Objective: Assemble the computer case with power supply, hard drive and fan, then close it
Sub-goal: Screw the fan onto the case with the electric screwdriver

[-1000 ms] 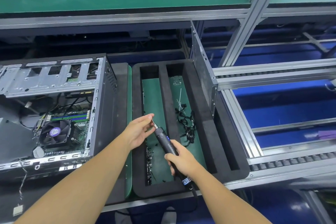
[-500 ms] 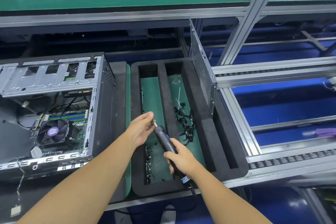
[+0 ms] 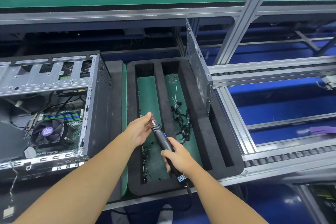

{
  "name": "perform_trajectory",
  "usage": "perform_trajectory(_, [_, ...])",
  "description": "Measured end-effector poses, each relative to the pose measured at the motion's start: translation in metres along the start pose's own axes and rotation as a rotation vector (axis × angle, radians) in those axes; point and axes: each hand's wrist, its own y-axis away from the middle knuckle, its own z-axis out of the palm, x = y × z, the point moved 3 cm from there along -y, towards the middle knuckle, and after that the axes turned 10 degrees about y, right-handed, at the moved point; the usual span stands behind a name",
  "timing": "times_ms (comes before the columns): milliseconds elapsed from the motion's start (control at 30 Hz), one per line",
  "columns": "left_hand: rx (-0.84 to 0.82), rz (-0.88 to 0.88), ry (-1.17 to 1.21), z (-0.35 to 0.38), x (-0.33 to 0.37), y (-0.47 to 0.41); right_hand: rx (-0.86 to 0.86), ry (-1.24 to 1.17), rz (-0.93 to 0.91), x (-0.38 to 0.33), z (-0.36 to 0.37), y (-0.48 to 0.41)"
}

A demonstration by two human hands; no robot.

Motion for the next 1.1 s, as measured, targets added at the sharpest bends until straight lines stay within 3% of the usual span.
perform_trajectory(200, [-0.062, 0.007, 0.004, 0.002, -0.001, 0.002, 0.016, -0.028, -0.001, 0.002, 0.000, 0.000])
perform_trajectory(600, [-0.034, 0.036, -0.067, 0.009, 0.004, 0.016, -0.006, -0.073, 0.024, 0.006, -0.001, -0.003])
perform_trajectory(833, [-0.100, 0.093, -0.062, 0.021, 0.016, 0.038, -0.068, -0.304, -0.018, -0.006, 0.002, 0.009])
perform_trajectory(1100, [-0.308, 0.065, 0.001, 0.030, 0.041, 0.095, -0.273, -0.599, -0.167, -0.053, 0.015, 0.049])
